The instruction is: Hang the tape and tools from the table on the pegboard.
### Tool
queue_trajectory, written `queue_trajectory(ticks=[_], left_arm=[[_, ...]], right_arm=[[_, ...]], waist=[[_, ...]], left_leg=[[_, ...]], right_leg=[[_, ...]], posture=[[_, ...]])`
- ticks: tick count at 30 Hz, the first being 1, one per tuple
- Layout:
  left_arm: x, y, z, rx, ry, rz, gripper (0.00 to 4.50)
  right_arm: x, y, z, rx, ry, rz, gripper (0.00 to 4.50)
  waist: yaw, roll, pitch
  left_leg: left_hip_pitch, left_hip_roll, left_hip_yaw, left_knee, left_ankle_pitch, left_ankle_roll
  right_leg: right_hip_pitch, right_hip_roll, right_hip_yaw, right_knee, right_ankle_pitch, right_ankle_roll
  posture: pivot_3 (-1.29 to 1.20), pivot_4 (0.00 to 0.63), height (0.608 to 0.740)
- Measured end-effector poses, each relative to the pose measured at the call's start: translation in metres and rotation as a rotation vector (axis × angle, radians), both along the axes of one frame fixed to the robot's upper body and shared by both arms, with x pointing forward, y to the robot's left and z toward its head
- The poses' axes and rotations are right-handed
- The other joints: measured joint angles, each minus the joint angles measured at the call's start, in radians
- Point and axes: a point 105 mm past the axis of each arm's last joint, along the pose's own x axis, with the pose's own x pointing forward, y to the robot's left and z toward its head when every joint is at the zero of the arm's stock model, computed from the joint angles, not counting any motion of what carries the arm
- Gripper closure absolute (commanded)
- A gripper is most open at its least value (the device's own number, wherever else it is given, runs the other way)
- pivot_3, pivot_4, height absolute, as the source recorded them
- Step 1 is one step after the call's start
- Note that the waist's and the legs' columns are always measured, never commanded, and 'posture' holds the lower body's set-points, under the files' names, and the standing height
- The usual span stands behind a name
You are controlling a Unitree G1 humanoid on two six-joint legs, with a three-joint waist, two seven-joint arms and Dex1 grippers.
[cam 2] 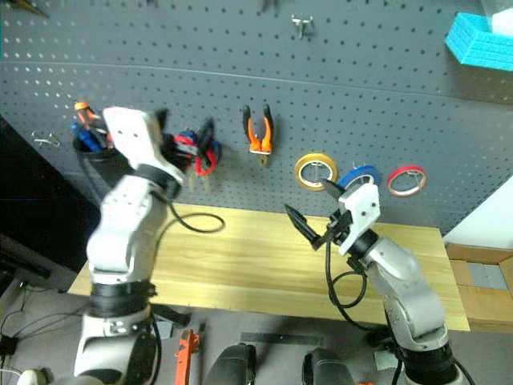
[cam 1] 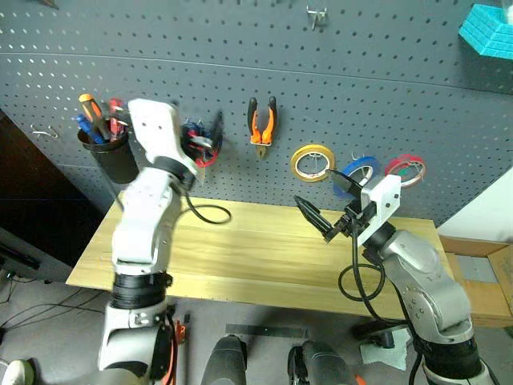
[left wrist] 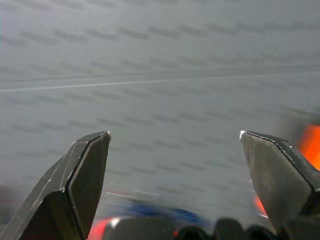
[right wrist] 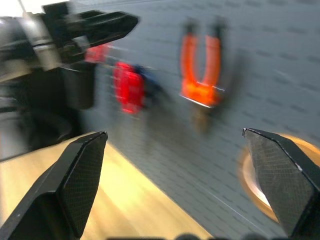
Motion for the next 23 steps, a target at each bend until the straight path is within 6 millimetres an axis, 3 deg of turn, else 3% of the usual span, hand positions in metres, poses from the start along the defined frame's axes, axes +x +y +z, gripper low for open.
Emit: queue_trajectory(ticks=[3, 5, 8, 17, 23], left_arm=[[0.0, -0.011, -0.047, -0.037, 0.176, -0.016, 0.04], [-0.006, -0.015, -0.092, -0.054, 0.339, -0.005, 0.04], [-0.014, -0.016, -0.129, -0.045, 0.462, 0.012, 0.04], [-0.023, 0.017, -0.187, 0.027, 0.615, 0.158, 0.04], [-0.024, 0.022, -0.189, 0.037, 0.614, 0.177, 0.04]], right_arm=[[0.002, -0.015, -0.018, -0.011, 0.06, -0.125, 0.0], [0.005, -0.031, -0.036, -0.006, 0.125, -0.252, 0.0], [0.01, -0.05, -0.056, -0.02, 0.2, -0.399, 0.0], [0.01, -0.066, -0.086, 0.016, 0.312, -0.524, 0.0], [0.012, -0.068, -0.099, 0.016, 0.344, -0.542, 0.0]], waist=[[-0.015, 0.003, -0.008], [-0.026, 0.005, -0.022], [-0.032, 0.005, -0.031], [-0.033, 0.009, -0.083], [-0.036, 0.008, -0.113]], left_leg=[[0.002, 0.001, 0.0, 0.0, 0.0, 0.0], [0.002, 0.001, 0.0, 0.0, 0.0, 0.0], [0.003, 0.0, 0.001, 0.0, 0.0, -0.001], [0.004, -0.001, 0.002, 0.001, 0.001, 0.0], [0.004, -0.001, 0.002, 0.001, 0.001, 0.0]], right_leg=[[0.0, 0.001, 0.001, 0.002, -0.002, 0.003], [0.0, 0.001, 0.001, 0.002, -0.002, 0.003], [0.0, 0.002, 0.002, 0.004, -0.002, 0.004], [0.0, 0.003, 0.002, 0.003, -0.003, 0.004], [0.001, 0.003, 0.002, 0.003, -0.003, 0.004]], posture=[[0.07, 0.079, 0.74], [0.06, 0.073, 0.74], [0.04, 0.056, 0.74], [0.04, 0.005, 0.74], [0.05, 0.0, 0.74]])
